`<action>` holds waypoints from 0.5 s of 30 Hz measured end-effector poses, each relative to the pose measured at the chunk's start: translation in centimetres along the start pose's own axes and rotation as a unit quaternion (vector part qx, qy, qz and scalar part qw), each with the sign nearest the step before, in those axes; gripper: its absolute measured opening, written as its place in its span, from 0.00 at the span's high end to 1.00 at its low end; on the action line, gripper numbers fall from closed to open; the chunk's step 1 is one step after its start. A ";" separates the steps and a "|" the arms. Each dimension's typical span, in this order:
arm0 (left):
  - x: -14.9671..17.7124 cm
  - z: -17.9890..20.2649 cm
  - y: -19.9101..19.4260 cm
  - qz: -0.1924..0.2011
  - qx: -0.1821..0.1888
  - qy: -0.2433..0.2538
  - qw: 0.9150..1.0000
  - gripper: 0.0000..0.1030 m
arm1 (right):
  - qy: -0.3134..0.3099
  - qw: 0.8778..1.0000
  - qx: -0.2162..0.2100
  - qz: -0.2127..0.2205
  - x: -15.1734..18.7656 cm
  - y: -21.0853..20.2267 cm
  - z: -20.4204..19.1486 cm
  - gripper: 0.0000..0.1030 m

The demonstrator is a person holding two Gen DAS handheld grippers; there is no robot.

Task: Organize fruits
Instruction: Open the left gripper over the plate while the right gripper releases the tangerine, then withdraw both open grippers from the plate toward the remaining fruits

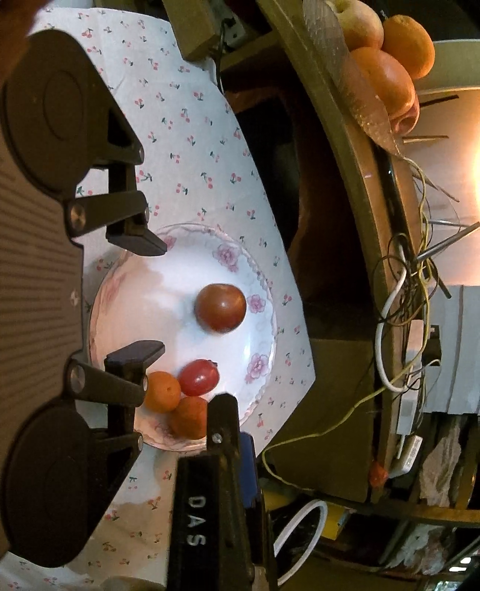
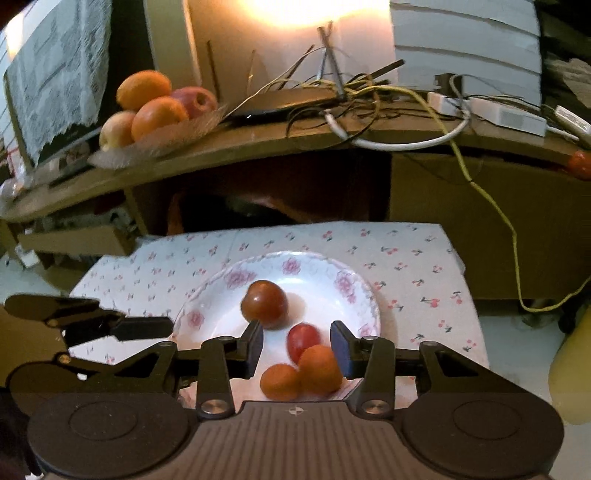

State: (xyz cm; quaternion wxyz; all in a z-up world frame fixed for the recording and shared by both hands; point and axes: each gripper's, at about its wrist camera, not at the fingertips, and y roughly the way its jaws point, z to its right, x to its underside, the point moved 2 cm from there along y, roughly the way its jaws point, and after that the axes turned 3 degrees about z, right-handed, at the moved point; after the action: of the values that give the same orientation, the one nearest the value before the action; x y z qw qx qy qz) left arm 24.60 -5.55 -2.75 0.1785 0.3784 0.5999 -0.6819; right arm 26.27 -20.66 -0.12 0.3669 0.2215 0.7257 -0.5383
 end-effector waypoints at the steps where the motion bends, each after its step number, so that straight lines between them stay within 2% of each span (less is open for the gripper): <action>1: -0.1 -0.1 -0.1 0.002 0.000 0.000 1.000 0.46 | 0.005 1.000 0.003 0.003 -0.1 -0.1 0.2 0.58; 15: 0.6 -1.3 -2.4 0.005 -0.005 0.000 1.000 0.45 | 0.007 1.000 0.007 0.007 0.3 -1.4 0.2 0.58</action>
State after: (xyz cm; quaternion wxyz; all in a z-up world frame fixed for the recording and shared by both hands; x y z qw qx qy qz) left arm 22.92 -3.67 -1.48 0.1838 0.3805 0.6011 -0.6783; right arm 25.15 -21.30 0.49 0.3638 0.2327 0.7228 -0.5395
